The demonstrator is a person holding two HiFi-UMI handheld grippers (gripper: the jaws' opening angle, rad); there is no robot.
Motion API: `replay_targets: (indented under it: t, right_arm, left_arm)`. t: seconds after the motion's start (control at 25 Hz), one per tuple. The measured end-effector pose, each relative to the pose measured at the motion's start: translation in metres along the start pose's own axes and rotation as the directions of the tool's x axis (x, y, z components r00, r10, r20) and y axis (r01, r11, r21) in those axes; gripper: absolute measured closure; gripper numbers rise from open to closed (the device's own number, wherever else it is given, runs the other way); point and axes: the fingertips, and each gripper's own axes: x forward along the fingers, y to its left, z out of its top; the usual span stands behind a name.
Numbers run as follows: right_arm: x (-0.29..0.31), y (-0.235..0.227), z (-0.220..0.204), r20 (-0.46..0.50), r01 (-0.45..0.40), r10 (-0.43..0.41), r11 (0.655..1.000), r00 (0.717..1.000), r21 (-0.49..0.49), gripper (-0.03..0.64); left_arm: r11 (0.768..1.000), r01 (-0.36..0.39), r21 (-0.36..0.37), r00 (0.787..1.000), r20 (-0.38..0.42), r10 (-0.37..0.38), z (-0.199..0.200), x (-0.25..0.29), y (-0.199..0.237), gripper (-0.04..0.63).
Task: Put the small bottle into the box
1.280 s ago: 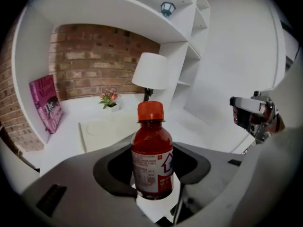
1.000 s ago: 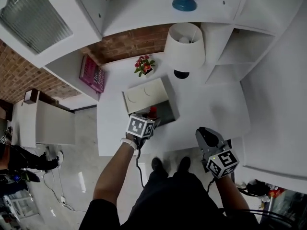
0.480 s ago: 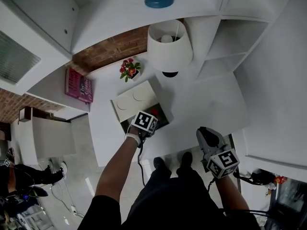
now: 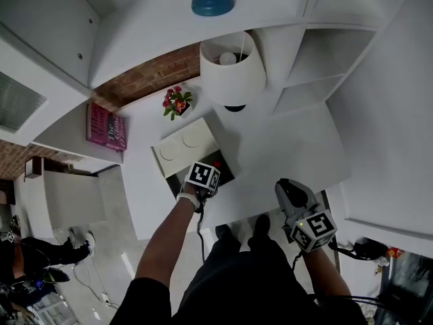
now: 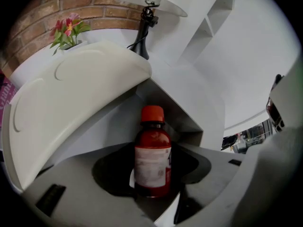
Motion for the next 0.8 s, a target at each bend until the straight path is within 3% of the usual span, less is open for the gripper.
replay_targets:
  t: [0.32,0.56,0.68,0.8]
  right_arm:
    - [0.004,0.009,0.004,0.011,-0.025,0.025,1.0,1.0,-0.018,0.572]
    - [-0.002,0.021,0.018,0.028,-0.032,0.033,0.999,0.999,-0.043,0.572]
    - [0.0,0.022,0.028,0.049,-0.033,0.036,0.998,0.998,-0.06,0.573]
    - [-0.002,0.03,0.041,0.08,-0.031,0.038,0.995,0.996,-0.09,0.604]
  left_arm:
    - [1.0,0.009,-0.008,0.998,0.063,-0.008,0.01,-0.013,-0.003,0.368]
    - [1.0,-0.011,-0.001,0.984,0.178,0.011,0.009,-0.055,-0.011,0.368]
    - [1.0,-0.031,-0.004,0.945,0.325,0.031,0.021,-0.094,-0.018,0.368]
    - [1.0,-0.015,0.0,0.865,0.501,0.014,0.032,-0.143,-0.036,0.368]
